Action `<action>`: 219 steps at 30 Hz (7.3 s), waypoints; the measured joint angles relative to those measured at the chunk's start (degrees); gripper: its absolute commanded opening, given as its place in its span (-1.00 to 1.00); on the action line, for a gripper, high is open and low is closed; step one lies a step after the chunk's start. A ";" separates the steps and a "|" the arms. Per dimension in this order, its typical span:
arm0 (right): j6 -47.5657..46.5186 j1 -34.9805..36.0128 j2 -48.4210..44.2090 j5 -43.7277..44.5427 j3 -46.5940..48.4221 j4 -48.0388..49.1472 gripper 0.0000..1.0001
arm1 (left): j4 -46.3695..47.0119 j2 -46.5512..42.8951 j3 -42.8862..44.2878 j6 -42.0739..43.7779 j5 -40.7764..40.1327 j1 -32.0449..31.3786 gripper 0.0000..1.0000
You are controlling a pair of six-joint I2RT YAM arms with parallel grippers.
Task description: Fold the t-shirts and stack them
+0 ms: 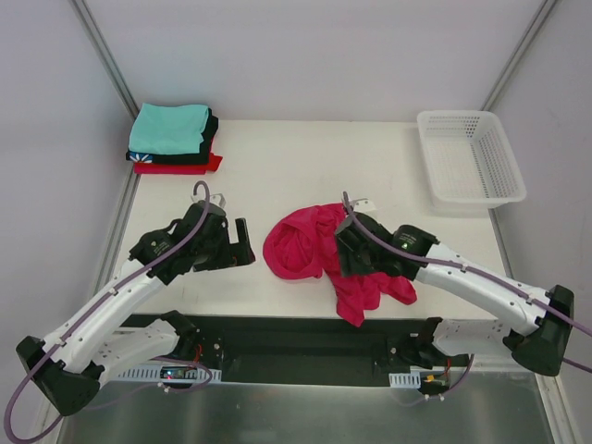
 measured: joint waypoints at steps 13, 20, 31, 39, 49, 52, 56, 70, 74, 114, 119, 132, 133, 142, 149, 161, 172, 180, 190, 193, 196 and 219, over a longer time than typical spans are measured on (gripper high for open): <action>2.01 9.68 20.15 12.41 3.41 6.56 0.12 | -3.23 -2.36 2.60 1.40 -2.01 5.29 0.98; 3.06 11.72 26.12 12.31 5.68 9.46 0.13 | -4.90 -3.23 2.62 2.60 -1.97 7.15 0.98; 3.10 10.32 30.23 12.00 6.25 12.48 -0.17 | -5.40 -3.72 2.62 2.80 -1.81 7.52 0.98; 1.33 6.62 32.35 11.65 7.02 12.66 -0.98 | -5.81 -4.44 3.34 2.93 -1.79 7.89 0.98; -5.07 5.35 29.20 14.53 27.26 0.72 -0.99 | -5.81 -4.44 3.37 2.89 -1.49 7.89 0.98; -9.35 3.15 27.80 14.45 43.36 -3.48 -0.99 | -5.79 -4.46 3.37 2.86 -1.22 7.89 0.98; -14.43 -1.07 26.71 10.05 66.53 -6.03 -0.99 | -5.77 -4.46 3.37 2.82 -0.42 7.89 0.98; -16.57 -12.66 11.76 -6.71 58.97 -2.78 -0.99 | -5.77 -4.85 3.37 2.80 0.31 7.89 0.98; -17.51 -13.68 14.86 -7.65 53.51 -1.90 -0.99 | -5.77 -4.85 3.37 2.80 0.74 7.89 0.98; -15.69 -22.51 14.69 -16.79 8.28 19.02 -0.62 | -4.00 -3.91 0.33 2.80 2.19 7.89 0.98; -14.53 -22.25 16.20 -16.55 5.86 19.91 -0.63 | -3.56 -3.13 -0.11 2.80 2.64 7.89 0.98; -14.23 -22.27 26.29 -16.44 8.98 22.80 -0.42 | -3.56 -3.65 -0.31 2.80 3.08 7.89 0.98; -14.25 -22.27 26.71 -16.44 9.53 22.97 -0.42 | -3.58 -3.67 -0.33 2.82 3.10 7.89 0.98; -14.36 -22.27 29.03 -16.44 11.06 23.61 -0.42 | -3.56 -3.67 -0.33 2.82 3.10 7.89 0.98; -14.40 -22.27 29.09 -16.39 11.06 23.65 -0.39 | -3.56 -3.41 -0.33 2.82 3.10 7.89 0.98; -14.78 -22.27 29.14 -15.93 10.99 23.65 -0.39 | -3.56 -3.28 -0.33 2.84 3.10 7.89 0.98; -14.78 -22.60 30.99 -15.17 9.05 24.46 -0.40 | -3.56 -3.08 -0.33 2.84 3.13 7.89 0.98; -14.80 -22.69 31.89 -15.17 8.52 24.83 -0.45 | -3.56 -2.78 -0.33 2.84 3.13 7.89 0.98; -14.16 -22.69 34.64 -15.80 8.70 25.27 -0.85 | -3.56 -2.67 -0.35 2.84 3.10 7.89 0.98; -13.68 -22.69 35.65 -16.13 9.88 24.98 -0.98 | -3.56 -2.58 -0.37 2.84 3.10 7.89 0.98; -13.55 -22.69 36.20 -16.37 12.37 23.67 -0.98 | -3.52 -2.43 -0.52 2.84 3.13 7.89 0.98; -17.05 -23.04 29.53 -15.67 46.42 3.19 -0.98 | 4.33 -2.36 -8.74 -0.90 7.34 6.21 0.98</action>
